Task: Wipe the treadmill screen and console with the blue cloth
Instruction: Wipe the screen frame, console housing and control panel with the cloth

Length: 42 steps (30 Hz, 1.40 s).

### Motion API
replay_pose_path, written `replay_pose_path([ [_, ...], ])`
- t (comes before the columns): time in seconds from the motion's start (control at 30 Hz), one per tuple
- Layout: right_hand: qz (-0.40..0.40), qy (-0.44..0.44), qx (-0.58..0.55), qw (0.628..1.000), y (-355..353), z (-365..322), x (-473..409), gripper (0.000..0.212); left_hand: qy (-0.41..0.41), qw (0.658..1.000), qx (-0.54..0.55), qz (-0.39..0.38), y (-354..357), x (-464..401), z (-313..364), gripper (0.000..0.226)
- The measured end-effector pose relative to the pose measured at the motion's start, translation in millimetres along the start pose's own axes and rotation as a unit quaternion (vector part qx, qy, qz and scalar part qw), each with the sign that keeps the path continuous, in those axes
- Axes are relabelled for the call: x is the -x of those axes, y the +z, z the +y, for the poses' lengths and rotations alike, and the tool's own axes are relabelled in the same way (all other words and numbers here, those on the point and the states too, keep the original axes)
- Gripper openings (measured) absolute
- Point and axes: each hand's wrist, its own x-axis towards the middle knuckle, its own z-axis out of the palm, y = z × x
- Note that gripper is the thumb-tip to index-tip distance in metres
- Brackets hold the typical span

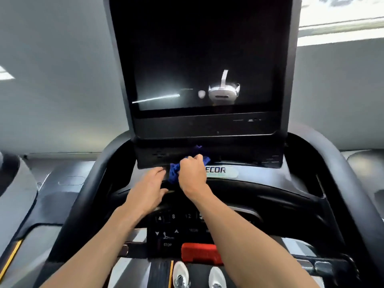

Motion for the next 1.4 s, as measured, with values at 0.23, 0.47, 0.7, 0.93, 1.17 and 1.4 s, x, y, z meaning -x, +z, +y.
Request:
replay_pose_path([
  [0.23,0.014,-0.011,-0.201,0.979,-14,32,-2,0.028,-0.050,0.998,0.021,0.038,-8,27,-28,0.056],
  [0.47,0.341,-0.121,-0.022,0.932,-44,101,-26,0.023,0.045,0.994,0.004,0.096,-6,-5,8,0.073],
  [0.7,0.293,-0.229,0.109,0.922,-67,160,-29,0.018,0.074,0.986,-0.086,0.123,-27,-57,21,0.083],
  [0.93,0.263,-0.339,0.065,0.901,-29,47,-79,0.022,0.054,0.982,-0.120,0.133,-24,-62,0,0.086],
  [1.17,0.238,-0.258,0.101,0.931,-72,171,-23,0.025,0.053,0.985,-0.094,0.136,-20,-67,-11,0.084],
  [1.4,0.269,-0.334,0.063,0.901,-42,85,-77,0.021,0.049,0.982,-0.078,0.166,0,-64,-11,0.083],
])
